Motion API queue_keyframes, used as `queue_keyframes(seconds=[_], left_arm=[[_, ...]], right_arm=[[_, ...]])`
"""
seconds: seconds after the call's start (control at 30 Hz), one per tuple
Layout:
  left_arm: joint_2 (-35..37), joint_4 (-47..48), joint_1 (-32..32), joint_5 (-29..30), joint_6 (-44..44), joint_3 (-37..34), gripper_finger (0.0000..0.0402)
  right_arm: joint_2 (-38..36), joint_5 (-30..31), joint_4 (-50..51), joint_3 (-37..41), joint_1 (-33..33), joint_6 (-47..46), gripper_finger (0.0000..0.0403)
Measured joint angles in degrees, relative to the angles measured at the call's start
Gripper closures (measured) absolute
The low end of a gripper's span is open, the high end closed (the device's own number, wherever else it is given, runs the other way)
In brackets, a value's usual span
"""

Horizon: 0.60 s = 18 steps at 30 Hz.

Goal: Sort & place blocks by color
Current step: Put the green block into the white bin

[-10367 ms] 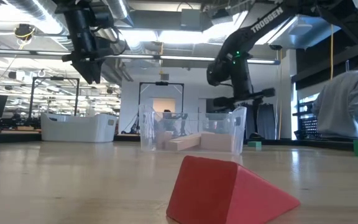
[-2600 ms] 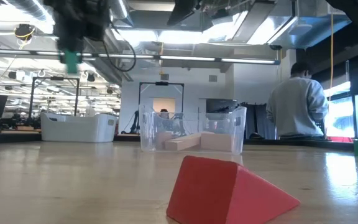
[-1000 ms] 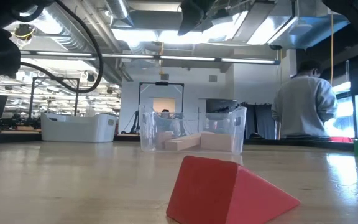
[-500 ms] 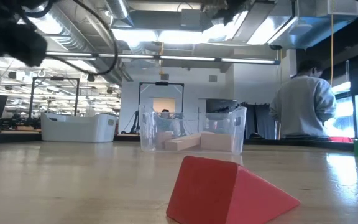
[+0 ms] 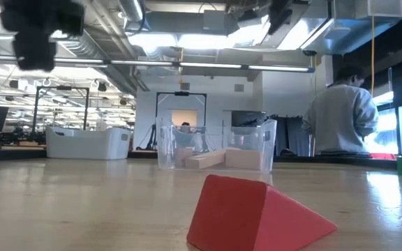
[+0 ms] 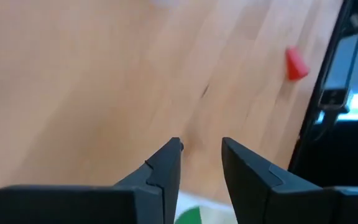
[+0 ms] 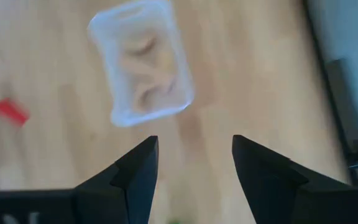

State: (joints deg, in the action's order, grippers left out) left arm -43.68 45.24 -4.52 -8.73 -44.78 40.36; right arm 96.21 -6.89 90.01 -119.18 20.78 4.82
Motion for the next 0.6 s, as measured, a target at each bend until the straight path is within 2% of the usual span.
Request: queue_keyframes(seconds=[0.1,0.23,0.37,0.5,0.6], left_arm=[[-0.01,0.03,1.66,1.78,3.7,3.6,0.0294],[-0.07,0.21,3.67,3.95,7.95,7.85,0.0294],[-0.11,0.26,5.65,6.61,12.06,11.43,0.0294],[-0.13,0.36,7.87,8.69,16.83,14.48,0.0294],[-1.04,0.36,9.83,9.72,20.44,16.17,0.0294]], right_arm=[[-3.57,-3.33,-0.03,8.66,-0.06,-0.04,0.0196],[-8.78,-2.14,0.12,20.5,0.11,-4.46,0.0196],[-12.89,-1.67,0.07,30.6,0.61,-17.46,0.0196],[-16.0,1.78,0.08,39.38,0.56,-34.82,0.0196],[-17.92,2.72,-0.28,45.96,0.58,-43.62,0.0196]])
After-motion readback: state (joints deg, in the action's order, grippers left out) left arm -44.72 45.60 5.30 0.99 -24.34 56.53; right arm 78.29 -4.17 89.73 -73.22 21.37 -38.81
